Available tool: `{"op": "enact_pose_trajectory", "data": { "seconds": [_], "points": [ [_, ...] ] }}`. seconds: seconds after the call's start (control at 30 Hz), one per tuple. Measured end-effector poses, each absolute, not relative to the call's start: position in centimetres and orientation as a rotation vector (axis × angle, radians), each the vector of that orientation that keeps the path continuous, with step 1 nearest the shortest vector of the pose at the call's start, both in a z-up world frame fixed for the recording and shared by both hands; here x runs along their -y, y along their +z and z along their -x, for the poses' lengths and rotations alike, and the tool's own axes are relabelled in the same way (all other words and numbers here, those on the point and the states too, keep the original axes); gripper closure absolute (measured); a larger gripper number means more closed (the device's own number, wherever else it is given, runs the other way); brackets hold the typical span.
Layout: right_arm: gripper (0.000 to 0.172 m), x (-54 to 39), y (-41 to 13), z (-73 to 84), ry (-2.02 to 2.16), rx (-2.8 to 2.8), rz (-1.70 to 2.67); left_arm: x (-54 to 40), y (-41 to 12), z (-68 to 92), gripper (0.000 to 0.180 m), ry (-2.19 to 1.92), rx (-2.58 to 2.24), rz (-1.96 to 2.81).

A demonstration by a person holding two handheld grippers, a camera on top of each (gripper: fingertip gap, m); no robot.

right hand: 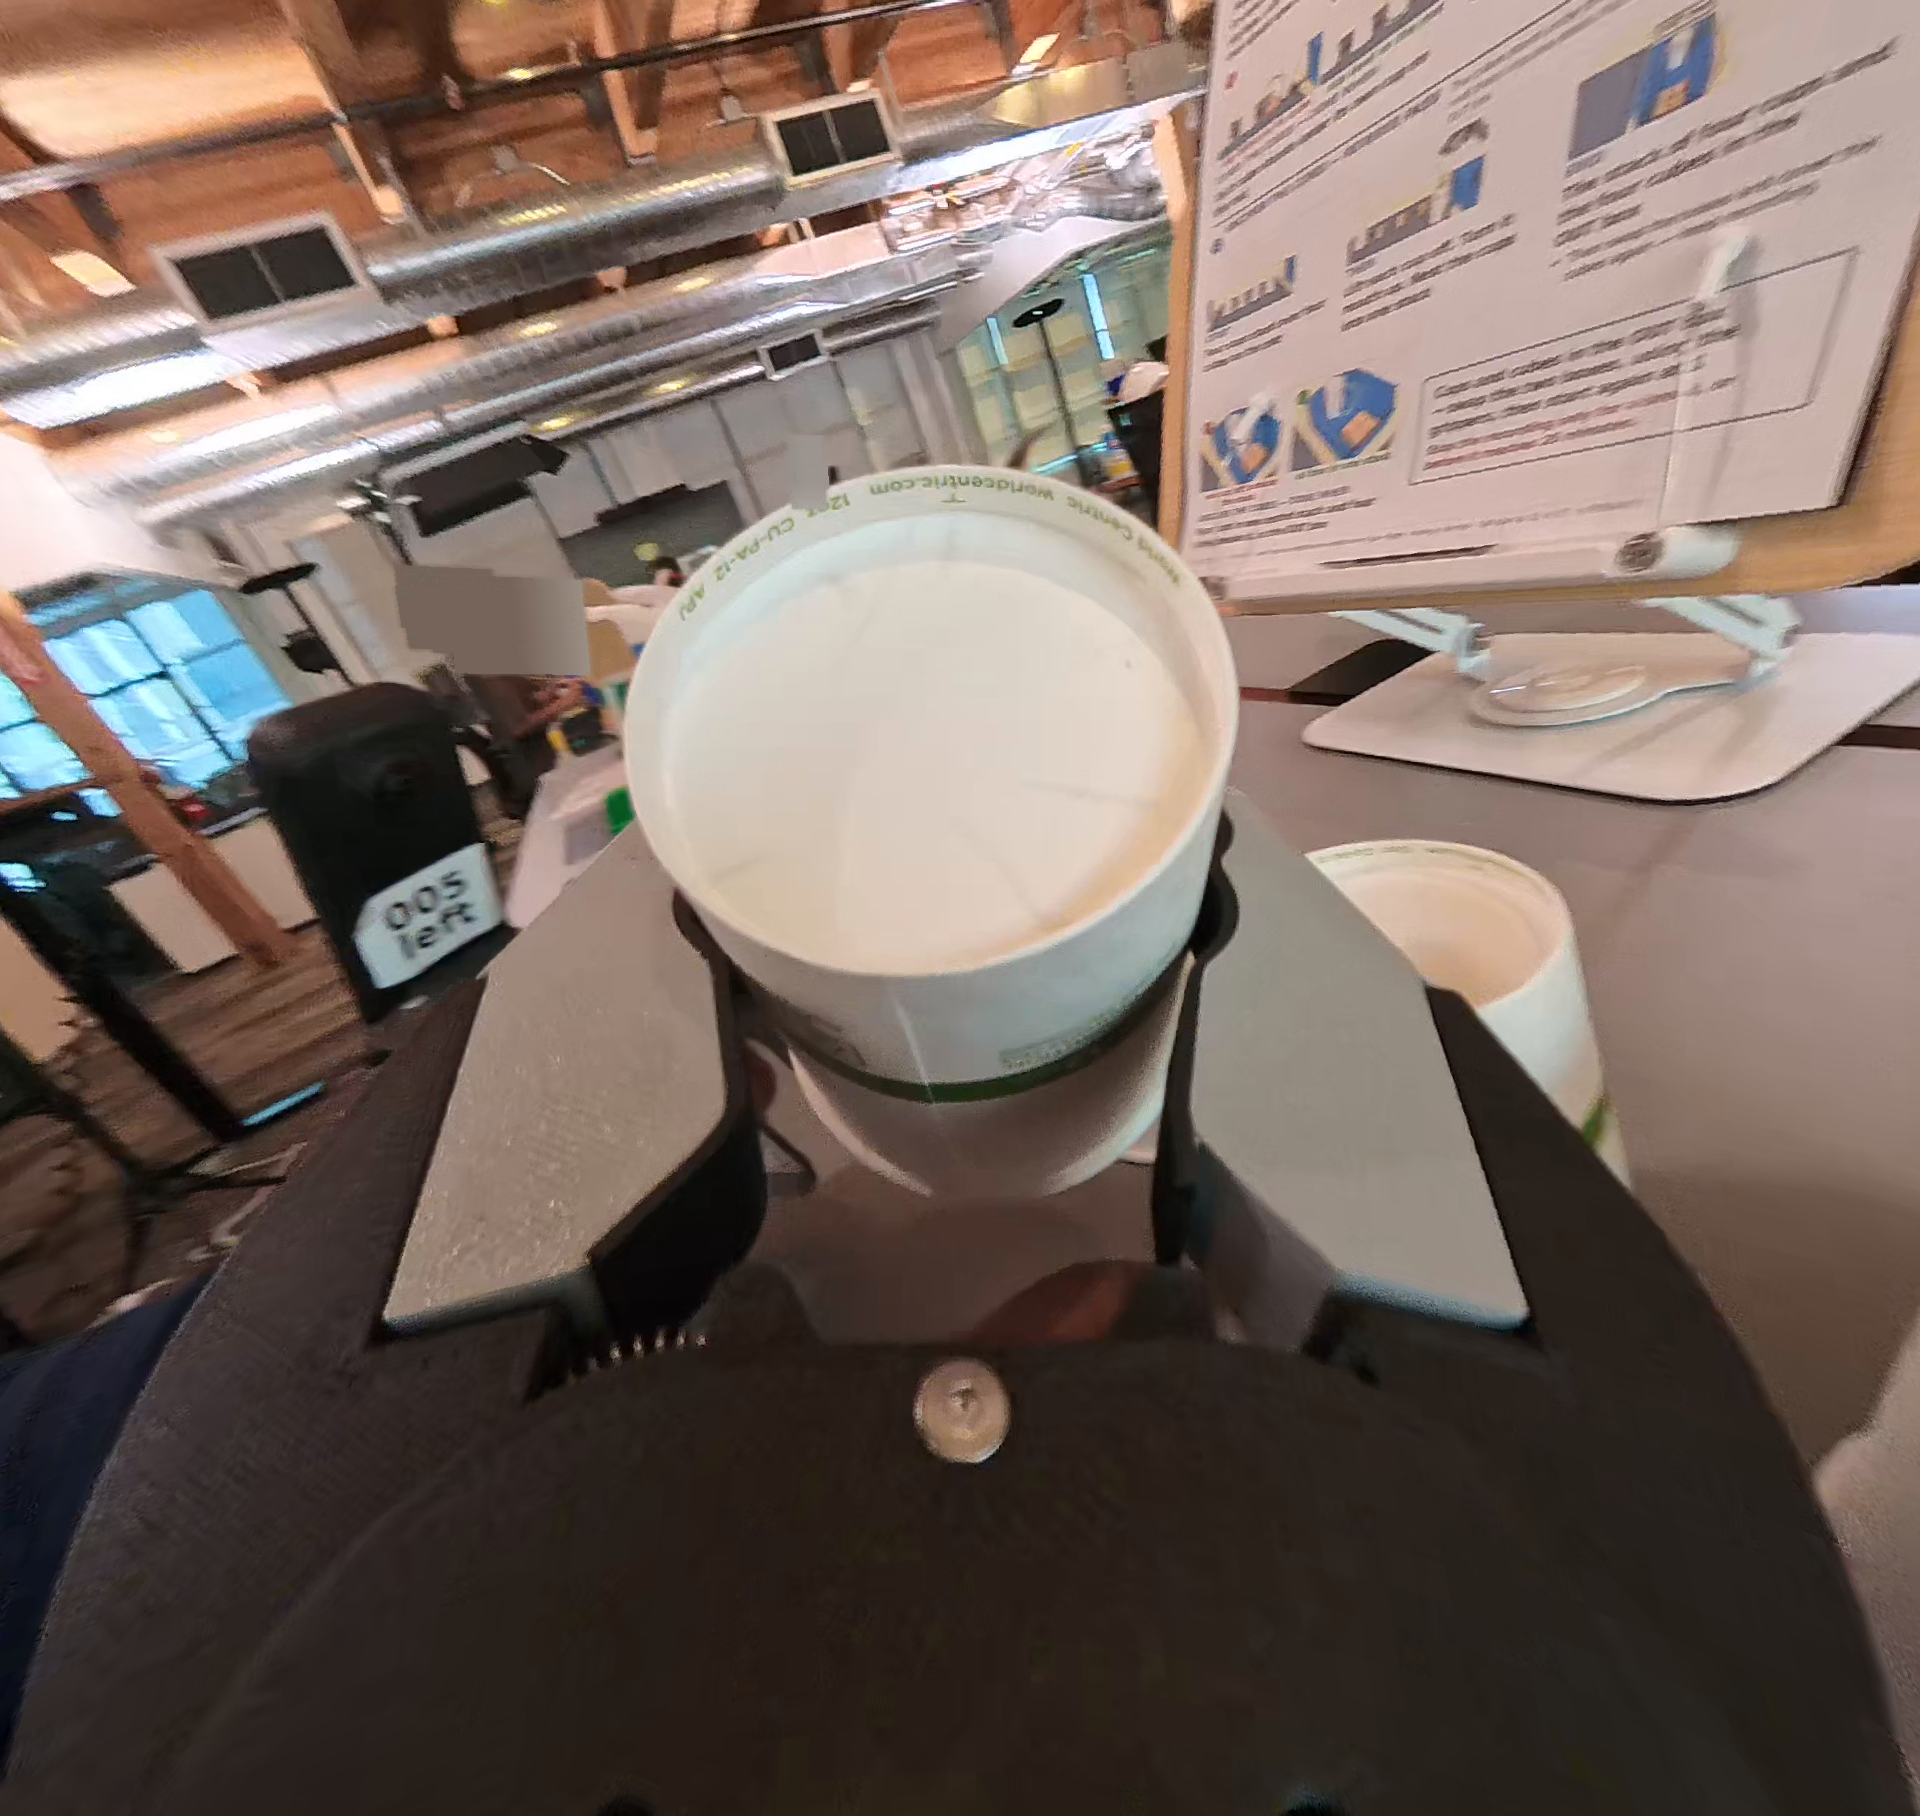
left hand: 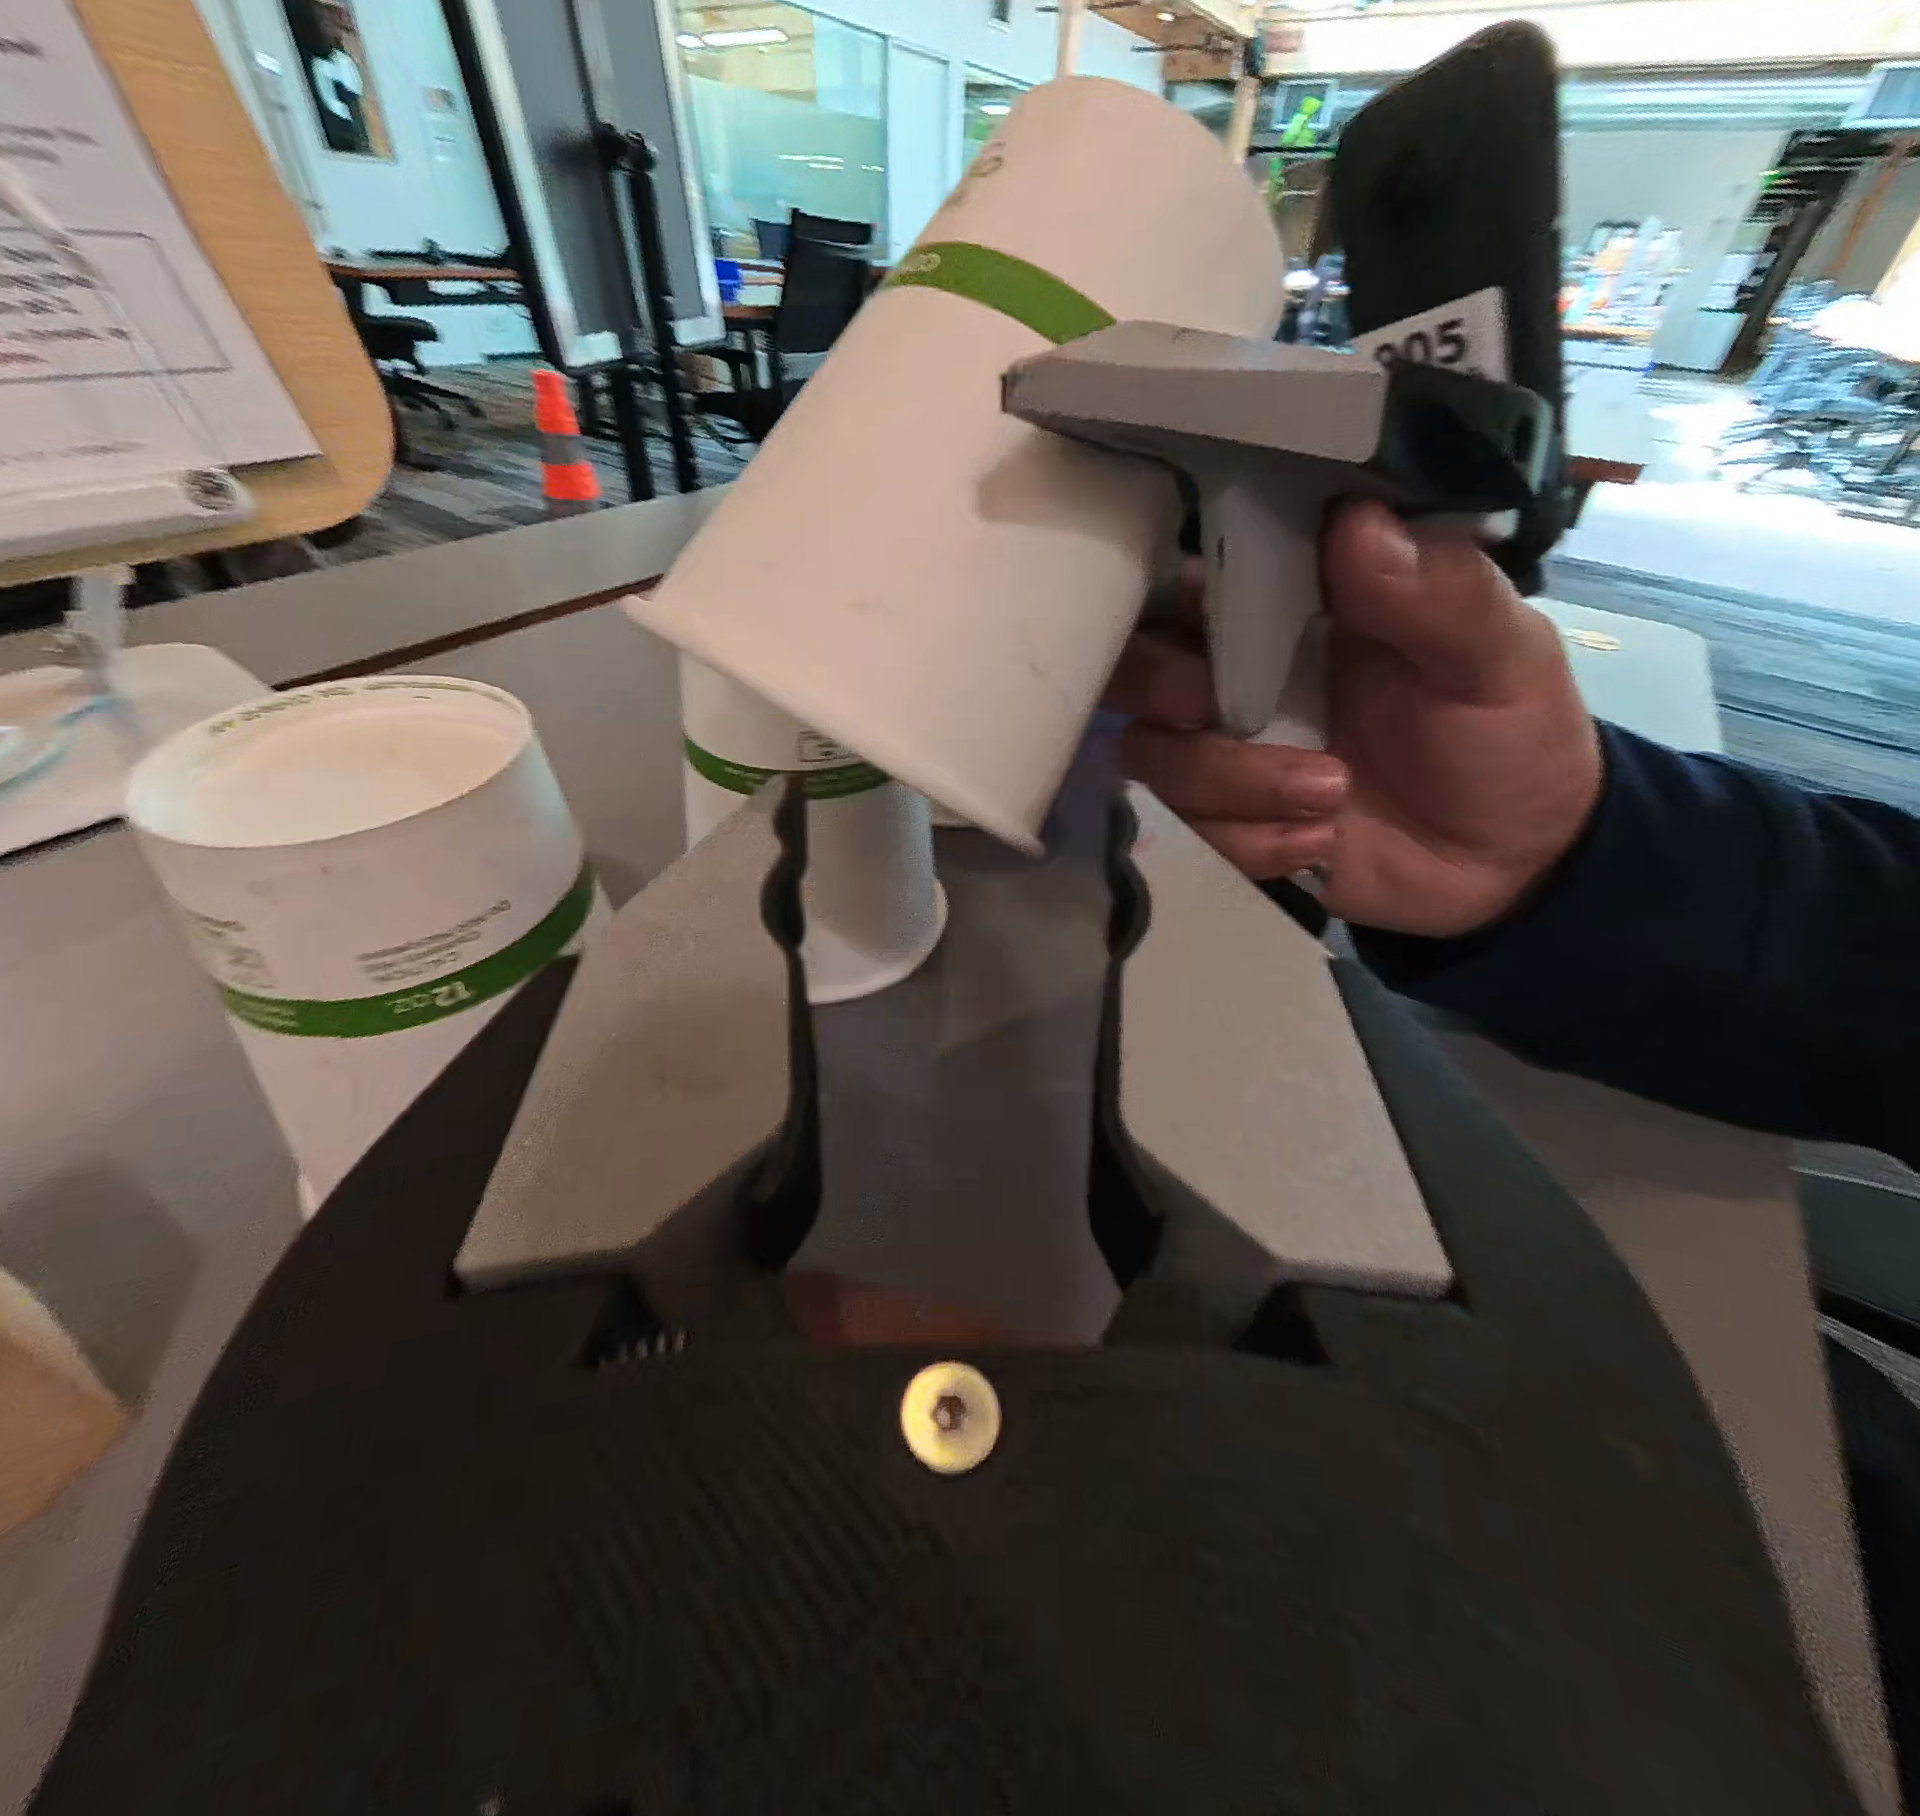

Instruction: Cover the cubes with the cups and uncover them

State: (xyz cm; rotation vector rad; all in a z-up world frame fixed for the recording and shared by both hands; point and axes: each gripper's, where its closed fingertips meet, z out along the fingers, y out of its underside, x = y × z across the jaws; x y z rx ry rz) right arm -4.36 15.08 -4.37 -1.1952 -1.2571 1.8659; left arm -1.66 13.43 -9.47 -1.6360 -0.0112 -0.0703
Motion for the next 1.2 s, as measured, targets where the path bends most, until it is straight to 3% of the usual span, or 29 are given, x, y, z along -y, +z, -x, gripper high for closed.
{"op": "enact_pose_trajectory", "data": {
  "seconds": [0.1, 0.4, 0.6, 0.9, 1.2],
  "points": [
    [0.081, -15.6, -4.6, 4.5, 1.796, 1.260, 1.206, -13.3, -9.0, 3.2, 0.098, 0.073, 0.047, 1.617],
    [0.081, -13.4, -5.1, 4.3, 1.799, 1.396, 1.158, -13.5, -8.5, 2.0, 0.076, 0.457, -0.151, 1.568],
    [0.081, -11.2, -7.3, 4.5, 1.725, 1.605, 1.142, -13.9, -9.6, 2.1, 0.082, 0.540, -0.203, 1.616],
    [0.080, -9.9, -6.6, 3.8, 1.799, 1.617, 1.058, -13.7, -10.3, 2.8, 0.085, 0.581, -0.215, 1.669],
    [0.096, -12.1, -4.4, 3.4, 1.815, 1.446, 1.032, -13.7, -10.8, 3.4, 0.084, 0.553, -0.175, 1.702]
  ]
}}
